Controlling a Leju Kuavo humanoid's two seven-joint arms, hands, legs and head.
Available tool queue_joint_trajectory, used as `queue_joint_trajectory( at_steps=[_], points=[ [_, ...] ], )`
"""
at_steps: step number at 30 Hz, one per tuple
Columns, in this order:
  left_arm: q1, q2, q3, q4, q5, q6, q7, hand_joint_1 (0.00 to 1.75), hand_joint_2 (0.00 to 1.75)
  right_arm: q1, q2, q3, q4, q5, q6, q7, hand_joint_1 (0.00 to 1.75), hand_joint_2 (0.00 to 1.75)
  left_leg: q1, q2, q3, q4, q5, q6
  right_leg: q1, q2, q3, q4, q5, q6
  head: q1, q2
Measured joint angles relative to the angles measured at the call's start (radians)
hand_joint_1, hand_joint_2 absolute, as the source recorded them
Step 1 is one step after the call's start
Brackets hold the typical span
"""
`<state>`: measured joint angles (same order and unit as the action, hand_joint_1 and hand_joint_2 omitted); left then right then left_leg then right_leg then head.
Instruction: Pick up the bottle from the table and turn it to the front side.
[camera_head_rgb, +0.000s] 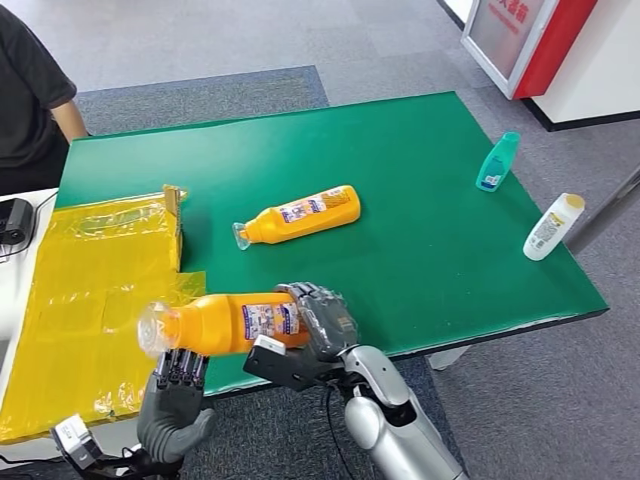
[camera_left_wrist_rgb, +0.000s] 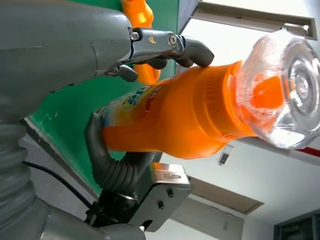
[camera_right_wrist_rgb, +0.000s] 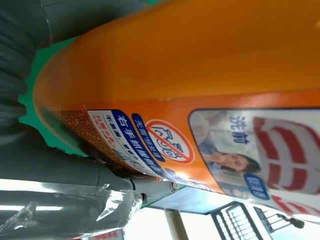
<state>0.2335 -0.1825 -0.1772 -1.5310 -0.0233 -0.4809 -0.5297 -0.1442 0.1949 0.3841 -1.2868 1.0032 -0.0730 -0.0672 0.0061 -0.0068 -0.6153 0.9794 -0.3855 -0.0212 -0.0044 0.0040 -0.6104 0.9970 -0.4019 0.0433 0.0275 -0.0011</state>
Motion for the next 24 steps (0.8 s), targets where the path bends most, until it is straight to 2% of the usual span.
queue_joint_trajectory(
  at_steps=[8, 17, 24],
  points=[
    [0.016, -0.009, 0.032, -0.049, 0.008, 0.072, 0.035, 0.0, 1.75, 0.049, 0.0, 0.027, -0.03, -0.012, 0.01, -0.014, 1.75, 1.75, 0.0, 0.0, 0.0, 0.0, -0.001, 0.0, 0.0, 0.0, 0.0, 0.0, 0.0, 0.0, 0.0, 0.0],
    [0.036, -0.028, 0.082, -0.079, 0.007, 0.075, 0.042, 0.0, 1.75, 0.086, 0.0, 0.029, -0.102, -0.017, 0.031, -0.014, 1.75, 1.75, 0.0, 0.0, 0.0, 0.0, -0.001, 0.0, 0.0, 0.0, 0.0, 0.0, -0.001, -0.001, 0.0, 0.0],
    [0.062, -0.053, 0.162, -0.096, -0.034, 0.052, 0.044, 0.0, 1.75, 0.141, -0.012, 0.053, -0.156, -0.031, 0.036, -0.04, 1.75, 1.75, 0.0, 0.0, 0.0, 0.0, -0.001, 0.0, 0.0, 0.0, 0.0, 0.0, -0.001, 0.0, 0.0, 0.0]
  ],
)
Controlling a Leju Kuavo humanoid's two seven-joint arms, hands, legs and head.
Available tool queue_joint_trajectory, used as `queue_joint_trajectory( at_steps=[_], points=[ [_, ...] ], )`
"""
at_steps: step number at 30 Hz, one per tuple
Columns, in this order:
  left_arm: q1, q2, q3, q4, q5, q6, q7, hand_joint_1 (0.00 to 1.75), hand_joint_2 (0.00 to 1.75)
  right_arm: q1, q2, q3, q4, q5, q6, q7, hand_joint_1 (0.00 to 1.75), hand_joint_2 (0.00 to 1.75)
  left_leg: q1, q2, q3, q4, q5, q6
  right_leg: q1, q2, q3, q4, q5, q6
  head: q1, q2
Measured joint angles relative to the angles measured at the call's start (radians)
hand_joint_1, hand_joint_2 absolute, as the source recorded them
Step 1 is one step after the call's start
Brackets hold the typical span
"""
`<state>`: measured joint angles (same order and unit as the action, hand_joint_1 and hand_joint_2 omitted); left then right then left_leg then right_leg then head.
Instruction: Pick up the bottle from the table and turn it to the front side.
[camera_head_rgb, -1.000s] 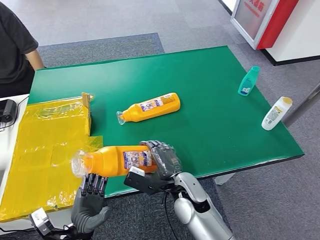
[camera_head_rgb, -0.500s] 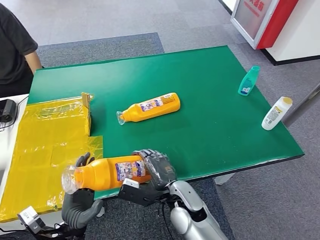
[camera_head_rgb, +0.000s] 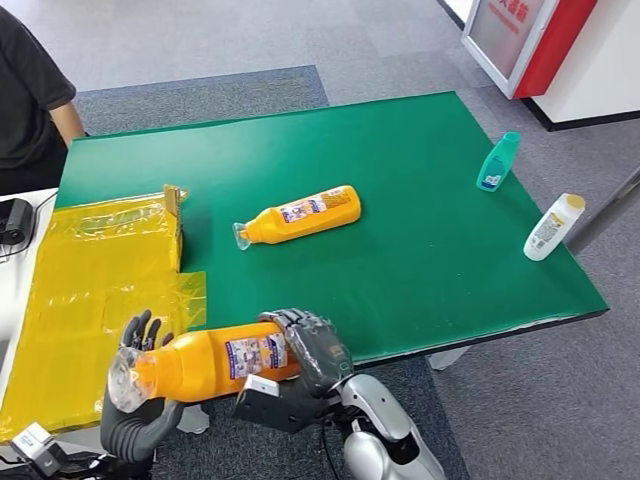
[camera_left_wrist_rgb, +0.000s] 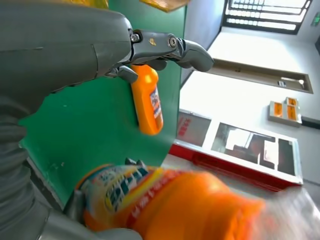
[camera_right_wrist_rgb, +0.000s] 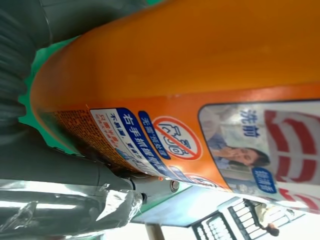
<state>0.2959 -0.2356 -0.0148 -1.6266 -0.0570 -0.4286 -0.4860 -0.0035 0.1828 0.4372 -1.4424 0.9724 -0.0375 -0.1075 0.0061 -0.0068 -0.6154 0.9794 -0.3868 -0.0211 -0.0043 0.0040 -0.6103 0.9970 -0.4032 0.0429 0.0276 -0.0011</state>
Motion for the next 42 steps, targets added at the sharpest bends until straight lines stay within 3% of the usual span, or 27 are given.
queue_joint_trajectory(
  at_steps=[4, 10, 22, 26, 33, 42],
  points=[
    [0.019, -0.002, 0.023, -0.006, -0.093, -0.017, -0.003, 0.0, 1.75, 0.017, -0.02, 0.032, -0.009, -0.019, -0.016, -0.011, 1.75, 1.75, 0.0, 0.0, 0.0, 0.0, -0.001, 0.0, 0.0, 0.0, 0.0, 0.0, 0.0, 0.0, 0.0, 0.0],
    [0.008, 0.02, -0.023, -0.007, -0.166, 0.008, -0.04, 0.0, 1.75, -0.043, -0.02, 0.073, -0.007, -0.023, 0.053, 0.027, 1.75, 1.75, 0.0, 0.0, 0.0, 0.0, 0.001, 0.0, 0.0, 0.0, 0.0, 0.0, 0.001, 0.0, 0.0, 0.0],
    [-0.028, 0.153, -0.184, 0.0, -0.132, 0.02, -0.119, 0.02, 1.75, -0.123, -0.018, 0.127, 0.094, -0.033, 0.05, 0.028, 1.75, 1.75, 0.0, 0.0, 0.0, 0.0, 0.001, -0.001, 0.0, 0.0, 0.0, 0.0, 0.001, 0.0, 0.0, 0.0],
    [-0.032, 0.178, -0.205, 0.002, -0.126, 0.049, -0.119, 1.72, 1.75, -0.134, -0.016, 0.132, 0.121, -0.038, 0.046, 0.03, 1.75, 1.75, 0.0, 0.0, 0.0, 0.0, 0.001, -0.001, 0.0, 0.0, 0.0, 0.0, 0.001, 0.0, 0.0, 0.0],
    [-0.033, 0.184, -0.205, 0.002, -0.159, 0.116, -0.088, 1.75, 1.75, -0.133, -0.015, 0.126, 0.133, -0.033, 0.042, 0.043, 1.75, 1.75, 0.0, 0.0, 0.0, 0.0, 0.001, -0.001, 0.0, 0.0, -0.001, 0.0, 0.001, 0.0, 0.0, 0.0],
    [-0.035, 0.184, -0.203, 0.002, -0.165, 0.129, -0.085, 1.75, 1.75, -0.129, -0.015, 0.125, 0.135, -0.027, 0.041, 0.043, 1.75, 1.75, 0.0, 0.0, 0.0, 0.0, 0.001, -0.001, 0.0, 0.0, -0.001, 0.0, 0.001, -0.001, 0.0, 0.0]
  ],
)
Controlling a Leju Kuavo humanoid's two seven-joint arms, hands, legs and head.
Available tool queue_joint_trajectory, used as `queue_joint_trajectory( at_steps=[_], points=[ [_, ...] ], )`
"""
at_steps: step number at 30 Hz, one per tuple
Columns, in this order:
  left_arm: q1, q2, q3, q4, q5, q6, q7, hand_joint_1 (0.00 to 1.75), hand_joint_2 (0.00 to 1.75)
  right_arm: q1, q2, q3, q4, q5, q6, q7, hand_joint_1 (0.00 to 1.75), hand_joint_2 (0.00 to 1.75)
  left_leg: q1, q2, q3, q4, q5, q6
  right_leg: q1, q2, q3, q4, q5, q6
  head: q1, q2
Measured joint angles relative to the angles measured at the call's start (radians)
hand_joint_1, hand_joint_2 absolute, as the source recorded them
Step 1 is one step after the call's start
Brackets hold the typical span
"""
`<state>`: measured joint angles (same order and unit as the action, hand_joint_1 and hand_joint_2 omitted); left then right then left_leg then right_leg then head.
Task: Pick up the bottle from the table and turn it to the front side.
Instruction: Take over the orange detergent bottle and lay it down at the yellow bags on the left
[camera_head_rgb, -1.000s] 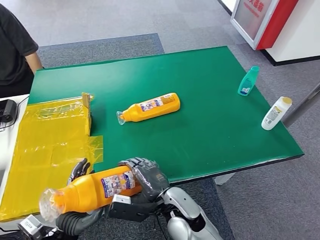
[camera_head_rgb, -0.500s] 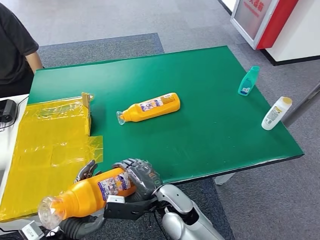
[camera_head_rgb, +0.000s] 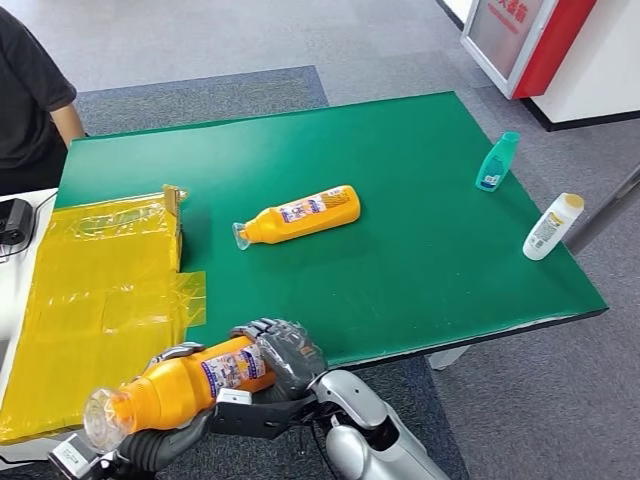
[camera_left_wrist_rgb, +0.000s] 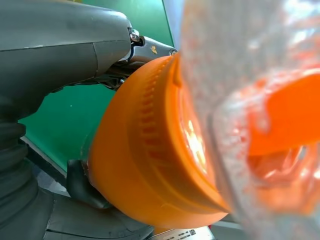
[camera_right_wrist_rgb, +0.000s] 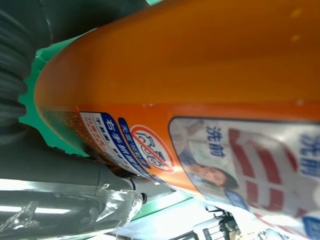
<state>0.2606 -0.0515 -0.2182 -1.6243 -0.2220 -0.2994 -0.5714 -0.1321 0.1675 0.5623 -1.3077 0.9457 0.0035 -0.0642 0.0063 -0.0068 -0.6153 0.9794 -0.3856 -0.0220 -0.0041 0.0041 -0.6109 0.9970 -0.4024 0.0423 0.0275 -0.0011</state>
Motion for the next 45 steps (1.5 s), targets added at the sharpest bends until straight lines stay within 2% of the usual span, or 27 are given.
queue_joint_trajectory(
  at_steps=[9, 10, 13, 14, 20, 23, 26, 30, 33, 35, 38, 41, 45],
  points=[
    [0.0, -0.001, 0.0, -0.004, -0.038, 0.031, 0.014, 1.75, 1.75, 0.004, 0.0, -0.002, 0.0, 0.006, 0.001, 0.007, 1.75, 1.75, 0.0, 0.0, 0.0, 0.0, 0.0, 0.0, 0.0, 0.0, 0.0, 0.0, 0.0, 0.0, 0.0, 0.0],
    [0.001, -0.001, 0.0, -0.006, -0.054, 0.044, 0.02, 1.75, 1.75, 0.006, 0.0, -0.004, 0.0, 0.009, 0.001, 0.008, 1.47, 1.75, 0.0, 0.0, 0.0, 0.0, 0.0, 0.0, 0.0, 0.0, 0.0, 0.0, 0.0, 0.0, 0.0, 0.0],
    [0.002, -0.006, 0.0, -0.015, -0.11, 0.093, 0.039, 1.75, 1.75, 0.013, 0.0, -0.014, -0.002, 0.019, 0.002, 0.01, 0.17, 1.75, 0.0, 0.0, 0.0, 0.0, 0.0, 0.0, 0.0, 0.0, 0.0, 0.0, 0.0, 0.0, 0.0, 0.0],
    [0.003, -0.01, 0.001, -0.021, -0.136, 0.116, 0.046, 1.75, 1.75, 0.017, 0.0, -0.019, -0.005, 0.023, 0.003, 0.011, 0.0, 1.75, 0.0, 0.0, 0.0, 0.0, 0.0, 0.0, 0.0, 0.0, 0.0, 0.0, 0.0, 0.0, 0.0, 0.0],
    [0.013, -0.053, 0.041, -0.092, -0.35, 0.298, 0.093, 1.75, 1.75, 0.07, -0.001, -0.053, -0.076, 0.045, 0.009, 0.021, 0.0, 1.75, 0.0, 0.0, 0.0, 0.0, 0.0, 0.0, 0.0, 0.0, 0.0, 0.0, 0.0, 0.0, 0.0, 0.0],
    [0.014, -0.083, 0.111, -0.157, -0.443, 0.38, 0.1, 1.75, 1.75, 0.115, -0.002, -0.083, -0.141, 0.046, 0.009, 0.021, 0.0, 1.75, 0.0, 0.0, 0.0, 0.0, 0.0, 0.0, 0.0, 0.0, 0.0, 0.0, 0.0, 0.0, 0.0, 0.0],
    [0.017, -0.109, 0.196, -0.224, -0.523, 0.431, 0.092, 1.75, 1.75, 0.171, -0.015, -0.098, -0.199, 0.023, -0.032, 0.007, 0.0, 1.75, 0.0, 0.0, 0.0, 0.0, -0.001, 0.0, 0.0, 0.0, 0.0, 0.0, -0.001, 0.0, 0.0, 0.0],
    [0.017, -0.125, 0.296, -0.298, -0.614, 0.497, 0.091, 1.75, 1.75, 0.232, -0.041, -0.105, -0.252, -0.009, -0.077, -0.001, 0.0, 1.75, 0.0, 0.0, 0.0, 0.0, -0.002, 0.0, 0.0, 0.0, 0.0, 0.0, -0.001, -0.001, 0.0, 0.0],
    [0.009, -0.126, 0.352, -0.338, -0.701, 0.551, 0.126, 1.75, 1.75, 0.259, -0.053, -0.109, -0.283, -0.04, -0.084, 0.0, 0.0, 1.75, 0.0, 0.0, 0.0, 0.0, -0.002, 0.0, 0.0, 0.0, 0.0, 0.0, -0.001, -0.001, 0.0, 0.0],
    [-0.002, -0.122, 0.382, -0.355, -0.799, 0.578, 0.186, 1.75, 1.75, 0.274, -0.059, -0.112, -0.296, -0.062, -0.085, -0.001, 0.0, 1.75, 0.0, 0.0, 0.0, 0.0, -0.002, 0.0, 0.0, 0.0, 0.0, 0.0, -0.001, -0.001, 0.0, 0.0],
    [-0.019, -0.098, 0.409, -0.365, -0.975, 0.553, 0.325, 1.75, 1.75, 0.289, -0.064, -0.115, -0.301, -0.101, -0.079, -0.01, 0.0, 1.75, 0.0, 0.0, 0.0, 0.0, -0.001, -0.001, 0.0, 0.0, 0.0, 0.0, -0.001, -0.001, 0.0, 0.0],
    [-0.033, -0.049, 0.419, -0.358, -1.126, 0.454, 0.451, 1.75, 1.75, 0.299, -0.067, -0.116, -0.297, -0.146, -0.063, -0.03, 0.0, 1.75, 0.0, 0.0, 0.0, 0.0, -0.001, -0.001, 0.001, 0.0, -0.001, 0.0, -0.001, -0.001, 0.0, 0.0],
    [-0.058, 0.014, 0.415, -0.321, -1.2, 0.374, 0.508, 1.75, 1.75, 0.3, -0.069, -0.117, -0.283, -0.175, -0.049, -0.047, 0.0, 1.75, 0.001, 0.0, 0.0, 0.0, -0.001, -0.001, 0.001, 0.0, -0.001, 0.0, -0.001, -0.001, 0.0, 0.0]
  ],
)
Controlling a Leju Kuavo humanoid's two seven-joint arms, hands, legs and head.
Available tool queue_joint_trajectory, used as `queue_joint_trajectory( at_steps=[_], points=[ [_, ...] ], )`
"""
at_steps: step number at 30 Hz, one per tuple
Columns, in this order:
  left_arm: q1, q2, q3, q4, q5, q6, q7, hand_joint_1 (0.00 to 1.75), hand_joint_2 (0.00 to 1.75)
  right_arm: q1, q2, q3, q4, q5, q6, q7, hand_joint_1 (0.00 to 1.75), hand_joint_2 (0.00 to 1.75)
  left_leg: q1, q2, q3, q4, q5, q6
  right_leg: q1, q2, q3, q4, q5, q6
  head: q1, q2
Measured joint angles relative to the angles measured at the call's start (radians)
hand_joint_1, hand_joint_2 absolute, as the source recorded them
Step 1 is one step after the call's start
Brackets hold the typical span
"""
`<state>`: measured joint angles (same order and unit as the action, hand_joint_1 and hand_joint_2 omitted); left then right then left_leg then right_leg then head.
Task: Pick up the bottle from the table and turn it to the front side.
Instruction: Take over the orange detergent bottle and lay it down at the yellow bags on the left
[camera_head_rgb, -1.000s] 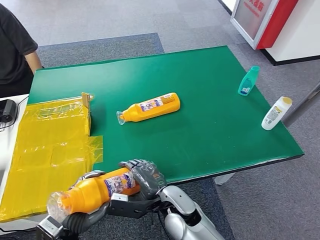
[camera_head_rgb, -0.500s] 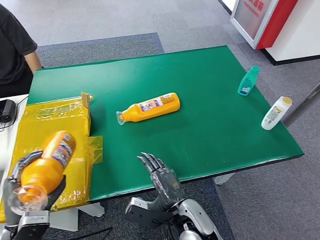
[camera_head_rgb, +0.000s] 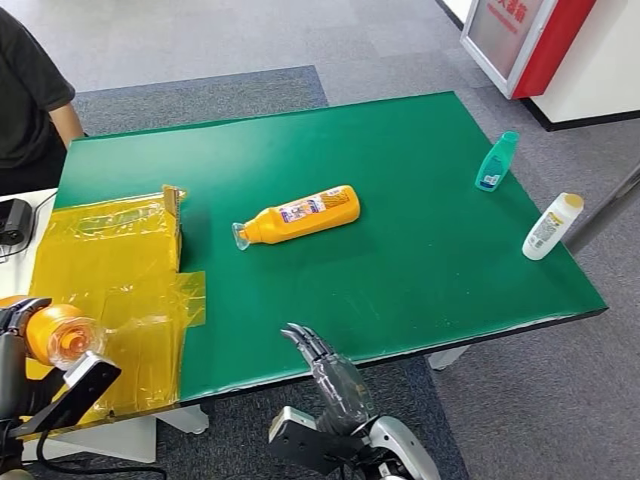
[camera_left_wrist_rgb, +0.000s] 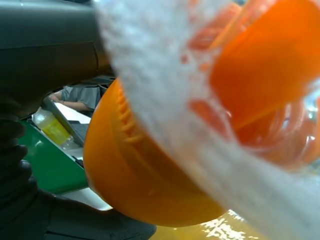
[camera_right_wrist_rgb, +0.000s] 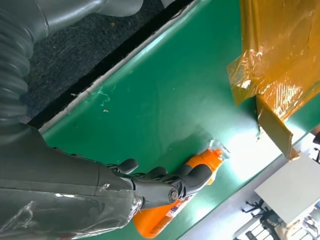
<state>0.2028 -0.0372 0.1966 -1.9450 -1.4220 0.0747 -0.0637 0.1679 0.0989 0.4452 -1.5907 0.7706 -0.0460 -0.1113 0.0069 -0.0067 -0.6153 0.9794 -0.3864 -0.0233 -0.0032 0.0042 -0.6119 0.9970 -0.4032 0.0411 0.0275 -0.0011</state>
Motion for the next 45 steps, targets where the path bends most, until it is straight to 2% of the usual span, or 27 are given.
queue_joint_trajectory(
  at_steps=[3, 10, 20, 27, 28, 32, 33, 35, 36, 37, 45],
  points=[
    [-0.016, 0.026, -0.005, 0.02, -0.01, -0.02, 0.015, 1.75, 1.75, 0.0, 0.0, 0.0, 0.005, -0.006, 0.005, -0.001, 0.0, 1.75, 0.0, 0.0, 0.0, 0.0, 0.0, 0.0, 0.0, 0.0, 0.0, 0.0, 0.0, 0.0, 0.0, 0.0],
    [-0.081, 0.067, -0.072, 0.125, -0.059, -0.177, 0.088, 1.75, 1.75, -0.016, 0.0, 0.003, 0.049, -0.044, 0.054, -0.011, 0.0, 1.75, 0.0, 0.0, 0.0, 0.0, 0.0, 0.0, 0.0, 0.0, 0.0, 0.0, 0.0, 0.0, 0.0, 0.0],
    [-0.321, 0.056, -0.216, 0.397, -0.073, -0.307, 0.155, 1.75, 1.75, -0.063, 0.0, 0.031, 0.146, -0.063, 0.092, -0.025, 0.0, 1.75, 0.0, 0.0, 0.0, 0.0, 0.003, 0.001, 0.0, 0.0, 0.001, 0.0, 0.003, 0.0, 0.0, 0.0],
    [-0.384, 0.032, -0.273, 0.477, -0.076, -0.313, 0.158, 1.73, 1.75, -0.073, 0.0, 0.042, 0.181, -0.066, 0.096, -0.027, 0.0, 1.75, 0.0, 0.0, 0.0, 0.0, 0.003, 0.001, 0.0, 0.0, 0.0, 0.0, 0.003, 0.001, 0.0, 0.0],
    [-0.387, 0.029, -0.281, 0.482, -0.077, -0.316, 0.158, 1.66, 1.75, -0.074, 0.0, 0.042, 0.184, -0.066, 0.096, -0.027, 0.0, 1.75, 0.0, 0.0, 0.0, 0.0, 0.003, 0.001, 0.0, 0.0, 0.001, 0.0, 0.003, 0.001, 0.0, 0.0],
    [-0.395, 0.018, -0.317, 0.498, -0.072, -0.341, 0.17, 1.18, 1.75, -0.076, -0.001, 0.043, 0.196, -0.067, 0.1, -0.027, 0.0, 1.75, 0.0, 0.0, 0.0, 0.0, 0.003, 0.001, 0.0, 0.0, 0.001, 0.0, 0.003, 0.001, 0.0, 0.0],
    [-0.396, 0.016, -0.324, 0.502, -0.069, -0.348, 0.172, 0.97, 1.75, -0.077, -0.001, 0.043, 0.2, -0.068, 0.102, -0.027, 0.0, 1.75, 0.0, 0.0, 0.0, 0.0, 0.003, 0.001, 0.0, 0.0, 0.001, 0.0, 0.003, 0.001, 0.0, 0.0],
    [-0.398, 0.015, -0.335, 0.514, -0.064, -0.361, 0.176, 0.36, 1.75, -0.078, -0.001, 0.044, 0.206, -0.069, 0.106, -0.027, 0.0, 1.75, 0.0, 0.0, 0.0, 0.0, 0.003, 0.001, 0.0, 0.0, 0.001, 0.0, 0.003, 0.001, 0.0, 0.0],
    [-0.398, 0.014, -0.34, 0.52, -0.063, -0.367, 0.179, 0.11, 1.75, -0.079, -0.001, 0.044, 0.209, -0.069, 0.107, -0.027, 0.0, 1.75, 0.0, 0.0, 0.0, 0.0, 0.003, 0.001, 0.0, 0.0, 0.001, 0.0, 0.003, 0.001, 0.0, 0.0],
    [-0.399, 0.014, -0.342, 0.528, -0.061, -0.374, 0.184, 0.0, 1.75, -0.081, -0.001, 0.045, 0.212, -0.069, 0.108, -0.027, 0.0, 1.75, 0.0, 0.0, 0.0, 0.0, 0.003, 0.001, 0.0, 0.0, 0.001, 0.0, 0.003, 0.001, 0.0, 0.0],
    [-0.387, 0.012, -0.342, 0.587, -0.055, -0.416, 0.235, 0.0, 1.75, -0.093, -0.001, 0.048, 0.231, -0.069, 0.116, -0.031, 0.0, 1.75, 0.0, 0.0, -0.001, 0.0, 0.003, 0.001, 0.0, 0.0, 0.0, 0.0, 0.003, 0.001, 0.0, 0.0]
  ],
)
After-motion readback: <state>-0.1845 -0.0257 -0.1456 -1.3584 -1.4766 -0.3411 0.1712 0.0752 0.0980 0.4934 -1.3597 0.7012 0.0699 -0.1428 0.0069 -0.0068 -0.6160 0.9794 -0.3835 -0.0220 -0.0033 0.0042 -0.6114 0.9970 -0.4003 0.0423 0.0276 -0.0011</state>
